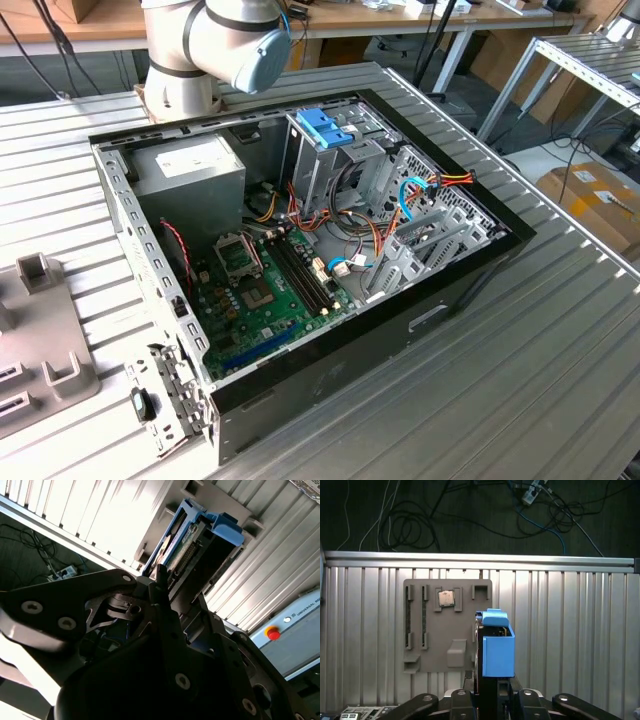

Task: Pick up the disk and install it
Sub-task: 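Pick up the disk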

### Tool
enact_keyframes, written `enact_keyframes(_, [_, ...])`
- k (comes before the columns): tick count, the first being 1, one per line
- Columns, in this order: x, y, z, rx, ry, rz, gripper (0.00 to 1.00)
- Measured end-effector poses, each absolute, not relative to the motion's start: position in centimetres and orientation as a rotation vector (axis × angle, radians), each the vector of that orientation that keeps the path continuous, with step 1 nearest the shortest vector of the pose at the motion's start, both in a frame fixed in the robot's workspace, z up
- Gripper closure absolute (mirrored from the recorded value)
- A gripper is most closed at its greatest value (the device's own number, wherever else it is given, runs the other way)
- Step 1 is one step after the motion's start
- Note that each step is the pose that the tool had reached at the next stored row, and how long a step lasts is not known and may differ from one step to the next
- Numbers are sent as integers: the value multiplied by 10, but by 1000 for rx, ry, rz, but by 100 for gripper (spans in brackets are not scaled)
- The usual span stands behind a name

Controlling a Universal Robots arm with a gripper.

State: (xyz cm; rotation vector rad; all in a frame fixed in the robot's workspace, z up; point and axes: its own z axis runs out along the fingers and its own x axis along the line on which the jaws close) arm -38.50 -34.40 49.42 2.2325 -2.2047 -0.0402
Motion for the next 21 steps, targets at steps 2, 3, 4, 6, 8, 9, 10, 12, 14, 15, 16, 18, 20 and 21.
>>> enact_keyframes(2, [-382,-344,494,2233,-2205,-40,65])
enact_keyframes(3, [-379,-344,494,2233,-2205,-40,65])
enact_keyframes(4, [-376,-344,494,2233,-2205,-40,65])
enact_keyframes(6, [-372,-344,494,2233,-2205,-40,65])
enact_keyframes(8, [-369,-344,494,2232,-2205,-40,65])
enact_keyframes(9, [-366,-344,494,2233,-2205,-40,65])
enact_keyframes(10, [-365,-344,494,2232,-2205,-40,65])
enact_keyframes(12, [-362,-344,494,2232,-2205,-40,65])
enact_keyframes(14, [-360,-344,494,2233,-2205,-40,65])
enact_keyframes(15, [-359,-344,494,2233,-2205,-40,65])
enact_keyframes(16, [-357,-344,494,2232,-2205,-40,65])
enact_keyframes(18, [-355,-344,494,2233,-2205,-40,65])
enact_keyframes(20, [-350,-344,494,2233,-2205,-40,65])
enact_keyframes(21, [-349,-344,494,2232,-2205,-40,65])
